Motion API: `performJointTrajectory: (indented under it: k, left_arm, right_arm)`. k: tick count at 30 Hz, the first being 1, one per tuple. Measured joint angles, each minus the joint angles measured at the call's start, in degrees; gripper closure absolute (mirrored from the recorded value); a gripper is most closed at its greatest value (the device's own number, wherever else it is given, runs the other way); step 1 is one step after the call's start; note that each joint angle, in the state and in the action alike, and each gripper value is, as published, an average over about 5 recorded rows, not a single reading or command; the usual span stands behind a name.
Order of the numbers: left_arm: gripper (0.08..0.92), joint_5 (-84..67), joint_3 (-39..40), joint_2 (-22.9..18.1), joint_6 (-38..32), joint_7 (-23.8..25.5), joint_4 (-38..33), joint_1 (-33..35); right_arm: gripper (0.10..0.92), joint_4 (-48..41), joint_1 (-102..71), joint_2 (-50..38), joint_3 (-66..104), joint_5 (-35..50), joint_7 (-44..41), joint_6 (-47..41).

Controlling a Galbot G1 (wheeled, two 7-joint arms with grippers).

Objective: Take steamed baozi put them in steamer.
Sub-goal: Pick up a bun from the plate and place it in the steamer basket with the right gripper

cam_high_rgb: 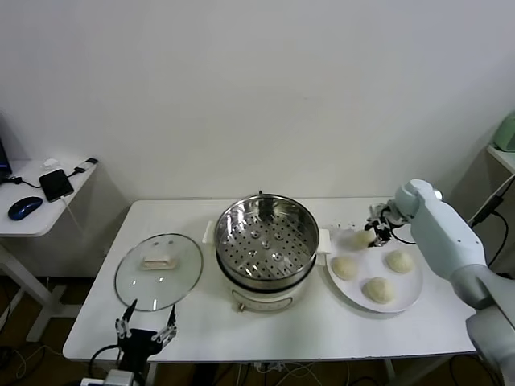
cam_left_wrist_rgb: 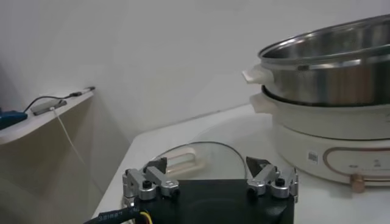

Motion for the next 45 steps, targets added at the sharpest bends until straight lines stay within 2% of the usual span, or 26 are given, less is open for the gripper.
performJointTrajectory:
  k: [6, 13, 18, 24, 32, 38, 45]
  left_arm:
    - [0.177, 0.29, 0.24, 0.40, -0.07, -0.39, -0.07, -0.57]
    - [0.177, -0.19, -0.11, 0.45, -0.08, -0.85, -0.96, -0.68]
    - [0.177, -0.67, -0.35, 0.46, -0.09, -0.91, -1.81, -0.95]
    - [0.177, -1.05, -0.40, 0.45, -0.06, -0.94, -2.17, -1.21]
    - [0.177, -1.11, -0.27, 0.10, -0.01, -1.00, -2.53, -0.91]
    - [0.177, -1.06, -0.24, -0.27, -0.01, -1.19, -2.66, -0.68]
    - [0.177, -0.92, -0.02, -0.69, 0.03, -1.18, -2.54, -1.00]
  right_arm:
    - [0.474, 4.59, 8.02, -0.33, -7.97, 9.40, -4.42, -3.18]
    - [0.474, 4.77, 19.16, 4.33, -18.73, 21.83, -9.11, -3.94]
    - [0.474, 2.49, 24.95, 9.18, -25.89, 29.62, -10.80, 0.19]
    - [0.474, 0.31, 28.89, 14.53, -34.00, 35.16, -11.09, 9.46]
    - [0.474, -1.01, 30.23, 19.83, -41.56, 35.65, -9.15, 23.59]
    - [0.474, -1.60, 29.79, 21.70, -44.11, 30.59, -6.06, 31.38]
    - [0.474, -2.60, 28.29, 23.33, -44.94, 23.75, -2.29, 36.47]
